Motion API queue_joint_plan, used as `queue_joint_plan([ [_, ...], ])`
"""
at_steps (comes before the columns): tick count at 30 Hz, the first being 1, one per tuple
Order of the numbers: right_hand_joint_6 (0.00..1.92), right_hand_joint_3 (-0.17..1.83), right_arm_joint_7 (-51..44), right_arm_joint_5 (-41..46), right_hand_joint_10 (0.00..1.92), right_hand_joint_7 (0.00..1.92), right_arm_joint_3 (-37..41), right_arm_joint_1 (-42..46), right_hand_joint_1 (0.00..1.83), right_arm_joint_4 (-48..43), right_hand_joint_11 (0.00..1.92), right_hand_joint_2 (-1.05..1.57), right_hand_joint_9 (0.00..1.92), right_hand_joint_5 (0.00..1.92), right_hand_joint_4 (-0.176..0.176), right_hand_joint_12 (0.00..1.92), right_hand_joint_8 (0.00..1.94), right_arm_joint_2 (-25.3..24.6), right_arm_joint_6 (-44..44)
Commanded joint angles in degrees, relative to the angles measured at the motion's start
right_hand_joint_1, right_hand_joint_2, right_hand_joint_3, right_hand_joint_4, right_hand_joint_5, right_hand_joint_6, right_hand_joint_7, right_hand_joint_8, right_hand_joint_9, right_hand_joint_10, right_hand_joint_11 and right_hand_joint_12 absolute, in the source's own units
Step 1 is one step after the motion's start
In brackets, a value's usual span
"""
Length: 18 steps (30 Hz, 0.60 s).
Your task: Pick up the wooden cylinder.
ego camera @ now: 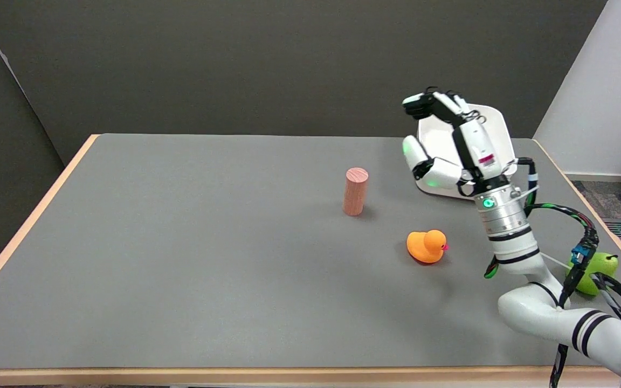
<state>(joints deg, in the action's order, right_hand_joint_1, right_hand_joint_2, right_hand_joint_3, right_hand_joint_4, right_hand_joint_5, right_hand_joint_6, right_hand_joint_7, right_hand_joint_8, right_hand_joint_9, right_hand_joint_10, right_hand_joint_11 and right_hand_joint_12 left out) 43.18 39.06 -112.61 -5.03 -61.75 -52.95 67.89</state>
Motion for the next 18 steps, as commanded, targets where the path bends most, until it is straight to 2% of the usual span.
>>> queue_joint_plan([
  [1,0.69,0.86,5.6,-8.9,1.02,0.52,-4.4,-0.7,0.60,-3.0,0.09,0.74,0.40,0.36,-0.032,1.25,0.62,-1.7,-18.3],
  [4,0.58,0.85,6.9,-11.5,0.99,0.50,-4.4,-2.3,0.58,-1.3,0.07,0.72,0.37,0.32,-0.045,1.23,0.57,-3.3,-21.5],
  [6,0.59,0.95,7.0,-13.4,0.93,0.45,-4.6,-3.3,0.49,-0.4,0.07,0.69,0.37,0.30,-0.057,1.19,0.57,-3.7,-23.9],
  [8,0.58,0.95,7.3,-15.6,0.90,0.43,-5.1,-5.0,0.48,1.0,0.07,0.68,0.34,0.29,-0.067,1.18,0.55,-3.7,-26.7],
  [18,0.57,0.94,10.1,-17.7,0.88,0.42,-4.3,-10.3,0.45,5.0,0.06,0.66,0.32,0.28,-0.075,1.17,0.54,-3.4,-25.9],
])
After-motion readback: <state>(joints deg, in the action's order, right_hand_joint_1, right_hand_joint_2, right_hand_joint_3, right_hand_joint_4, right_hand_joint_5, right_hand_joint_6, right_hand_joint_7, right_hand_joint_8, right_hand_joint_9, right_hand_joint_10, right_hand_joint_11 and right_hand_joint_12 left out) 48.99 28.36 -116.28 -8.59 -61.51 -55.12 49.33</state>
